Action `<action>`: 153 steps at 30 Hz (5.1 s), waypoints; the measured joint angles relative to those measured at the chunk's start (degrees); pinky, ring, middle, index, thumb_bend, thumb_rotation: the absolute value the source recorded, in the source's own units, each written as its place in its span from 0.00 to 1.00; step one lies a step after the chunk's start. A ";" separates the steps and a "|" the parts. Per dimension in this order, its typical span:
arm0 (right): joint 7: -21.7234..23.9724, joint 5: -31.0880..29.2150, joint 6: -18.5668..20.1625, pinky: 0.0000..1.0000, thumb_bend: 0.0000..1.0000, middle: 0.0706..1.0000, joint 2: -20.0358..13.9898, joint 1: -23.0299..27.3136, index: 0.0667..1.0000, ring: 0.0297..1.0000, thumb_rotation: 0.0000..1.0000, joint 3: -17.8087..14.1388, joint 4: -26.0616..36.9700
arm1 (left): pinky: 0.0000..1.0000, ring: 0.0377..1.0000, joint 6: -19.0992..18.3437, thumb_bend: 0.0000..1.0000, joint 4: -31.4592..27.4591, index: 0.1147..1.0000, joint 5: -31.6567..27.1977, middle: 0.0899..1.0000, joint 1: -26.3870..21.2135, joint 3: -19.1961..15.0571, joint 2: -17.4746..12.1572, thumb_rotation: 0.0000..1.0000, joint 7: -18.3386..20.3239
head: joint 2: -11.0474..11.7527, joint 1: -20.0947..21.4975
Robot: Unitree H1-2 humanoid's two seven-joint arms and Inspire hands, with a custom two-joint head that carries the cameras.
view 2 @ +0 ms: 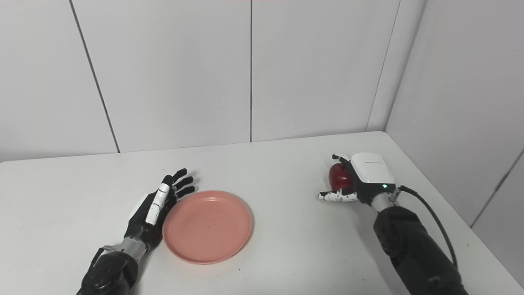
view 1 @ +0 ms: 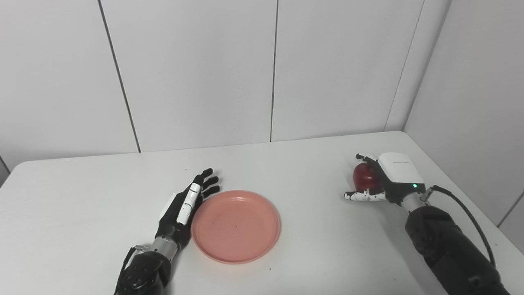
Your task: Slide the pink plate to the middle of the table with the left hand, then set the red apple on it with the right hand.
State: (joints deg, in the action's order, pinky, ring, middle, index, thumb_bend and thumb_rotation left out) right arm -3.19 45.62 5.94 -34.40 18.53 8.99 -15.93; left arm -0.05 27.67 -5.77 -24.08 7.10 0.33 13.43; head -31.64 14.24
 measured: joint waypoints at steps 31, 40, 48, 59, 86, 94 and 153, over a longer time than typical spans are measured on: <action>1.57 -2.71 0.31 0.50 0.80 0.69 -0.03 -0.02 0.71 0.62 0.52 -0.05 0.13 | 0.80 0.86 0.00 0.73 -0.12 0.87 0.20 0.88 0.06 0.16 0.00 0.95 -0.13 | -0.26 -0.44; -0.06 -3.09 0.24 0.31 0.53 0.42 -0.01 -0.07 0.48 0.35 0.22 -0.25 -1.41 | 0.80 0.86 0.00 0.73 -0.18 0.87 0.30 0.88 0.09 0.30 0.00 0.95 -0.45 | -0.35 -0.44; -2.01 -4.89 -0.57 0.17 0.50 0.27 0.18 0.24 0.44 0.21 0.16 -0.46 -2.66 | 0.80 0.86 0.00 0.73 -0.21 0.88 0.30 0.88 0.10 0.32 0.01 0.94 -0.47 | -0.44 -0.53; -2.39 -5.28 -0.60 0.18 0.50 0.29 0.15 0.25 0.45 0.22 0.16 -0.43 -2.89 | 0.79 0.86 0.00 0.73 -0.20 0.88 0.44 0.88 0.08 0.38 0.01 0.94 -0.56 | -0.26 -0.70; 4.77 -4.70 -3.49 0.12 0.50 0.21 2.24 5.37 0.44 0.15 0.17 1.09 16.78 | 0.77 0.85 0.61 0.69 -0.08 0.87 1.76 0.87 0.21 0.68 0.92 0.95 -2.64 | -0.53 -9.83; 6.90 -4.07 -3.49 0.12 0.50 0.21 6.33 7.84 0.44 0.15 0.17 3.00 18.65 | 0.80 0.86 0.92 0.73 0.10 0.86 2.67 0.87 0.27 0.79 1.68 0.95 -3.86 | -0.53 -12.22; 10.19 2.43 -8.50 0.19 0.50 0.30 18.03 6.95 0.45 0.24 0.17 17.37 9.92 | 0.82 0.85 2.21 0.72 1.06 0.91 5.32 0.87 0.13 1.32 2.86 0.99 -6.86 | -0.44 -13.27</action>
State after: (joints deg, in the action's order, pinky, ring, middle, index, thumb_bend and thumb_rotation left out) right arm 7.00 48.05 -2.57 -16.37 25.48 26.36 -6.02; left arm 2.16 28.72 -0.44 -23.95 8.42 3.19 6.57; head -32.08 0.97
